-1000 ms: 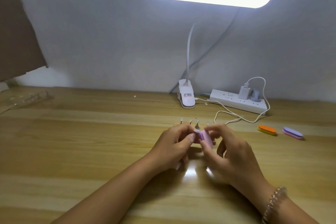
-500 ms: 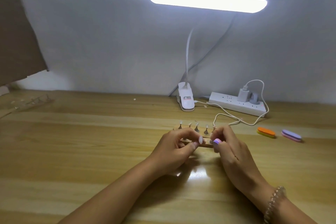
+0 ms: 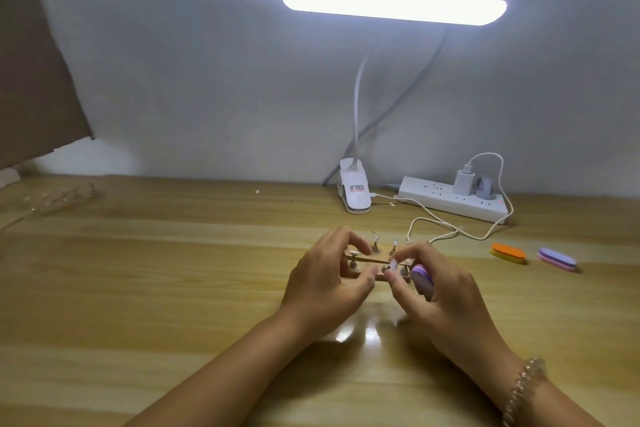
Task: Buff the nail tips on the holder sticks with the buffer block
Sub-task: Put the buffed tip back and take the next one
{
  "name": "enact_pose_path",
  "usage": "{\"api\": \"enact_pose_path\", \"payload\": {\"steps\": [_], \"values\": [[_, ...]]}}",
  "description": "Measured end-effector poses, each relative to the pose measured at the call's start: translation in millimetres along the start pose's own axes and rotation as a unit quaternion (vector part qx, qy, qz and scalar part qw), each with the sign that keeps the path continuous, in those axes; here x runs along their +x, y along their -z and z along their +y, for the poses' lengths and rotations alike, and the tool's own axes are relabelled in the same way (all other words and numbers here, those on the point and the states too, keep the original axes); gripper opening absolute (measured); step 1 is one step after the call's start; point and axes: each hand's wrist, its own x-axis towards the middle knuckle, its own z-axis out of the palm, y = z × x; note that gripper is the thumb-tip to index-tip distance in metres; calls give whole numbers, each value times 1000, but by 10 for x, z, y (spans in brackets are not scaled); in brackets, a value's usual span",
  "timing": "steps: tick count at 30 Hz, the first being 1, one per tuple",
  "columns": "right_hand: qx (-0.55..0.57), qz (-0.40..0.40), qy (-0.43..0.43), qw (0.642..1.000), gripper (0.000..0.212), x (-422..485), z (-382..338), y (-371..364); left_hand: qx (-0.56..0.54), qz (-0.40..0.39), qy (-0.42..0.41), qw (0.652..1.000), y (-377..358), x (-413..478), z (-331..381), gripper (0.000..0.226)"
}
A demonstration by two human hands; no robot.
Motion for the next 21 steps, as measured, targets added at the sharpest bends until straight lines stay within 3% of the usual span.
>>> {"api": "enact_pose_path", "payload": {"steps": [3,8,21], "values": [[-6,6,-38,999,13,19,36,16,98,49,37,993,49,37,-62,30],[-29,16,-59,998,10,38,66,10,135,-16,123,983,72,92,-188,39],[-70,-24,-88,993,15,27,62,-5,131,-85,70,985,53,68,-161,21]]}}
